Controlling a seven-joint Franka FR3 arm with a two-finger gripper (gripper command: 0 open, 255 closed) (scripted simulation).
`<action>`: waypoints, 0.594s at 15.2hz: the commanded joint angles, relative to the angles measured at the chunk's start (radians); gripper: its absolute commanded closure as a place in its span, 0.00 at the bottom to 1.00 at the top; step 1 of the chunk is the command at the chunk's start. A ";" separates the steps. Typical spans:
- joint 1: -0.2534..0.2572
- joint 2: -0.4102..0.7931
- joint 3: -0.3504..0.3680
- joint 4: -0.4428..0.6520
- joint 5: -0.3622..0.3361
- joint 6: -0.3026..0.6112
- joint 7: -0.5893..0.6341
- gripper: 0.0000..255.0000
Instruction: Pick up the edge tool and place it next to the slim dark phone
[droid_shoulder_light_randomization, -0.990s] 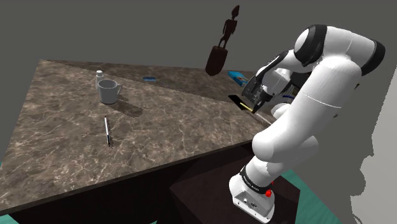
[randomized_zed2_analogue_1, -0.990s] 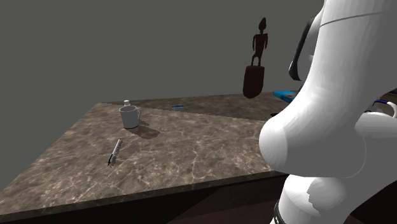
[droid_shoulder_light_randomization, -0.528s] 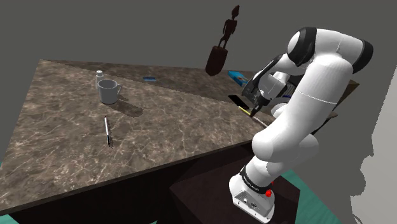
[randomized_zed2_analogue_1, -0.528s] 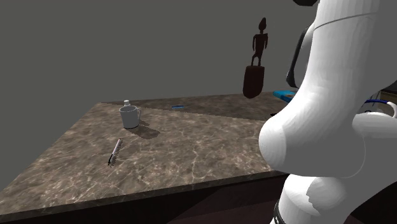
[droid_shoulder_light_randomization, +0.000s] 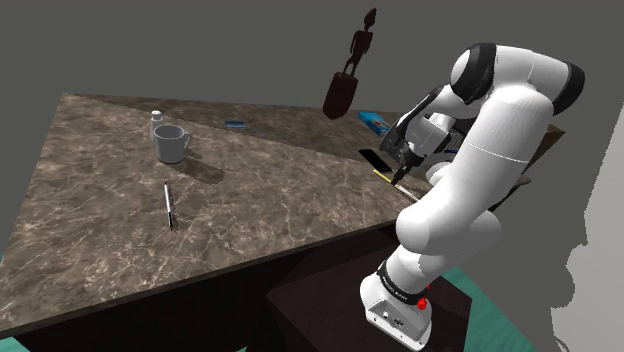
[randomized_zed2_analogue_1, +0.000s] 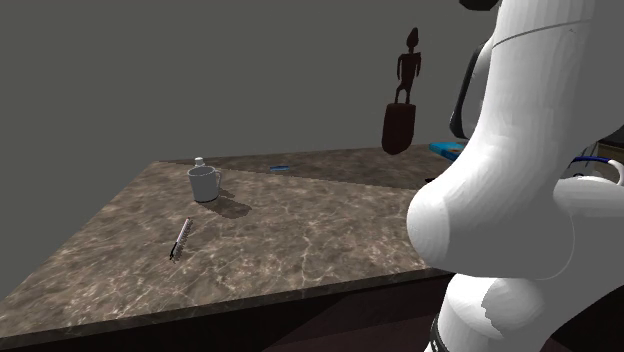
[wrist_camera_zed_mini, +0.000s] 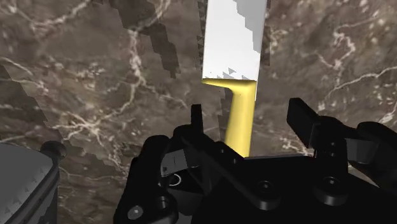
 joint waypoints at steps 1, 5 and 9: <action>0.000 0.000 0.000 0.000 0.000 0.000 0.000 0.00; 0.008 -0.032 -0.014 0.002 -0.034 -0.027 0.024 0.00; 0.023 -0.118 -0.042 0.017 -0.123 -0.108 0.086 0.00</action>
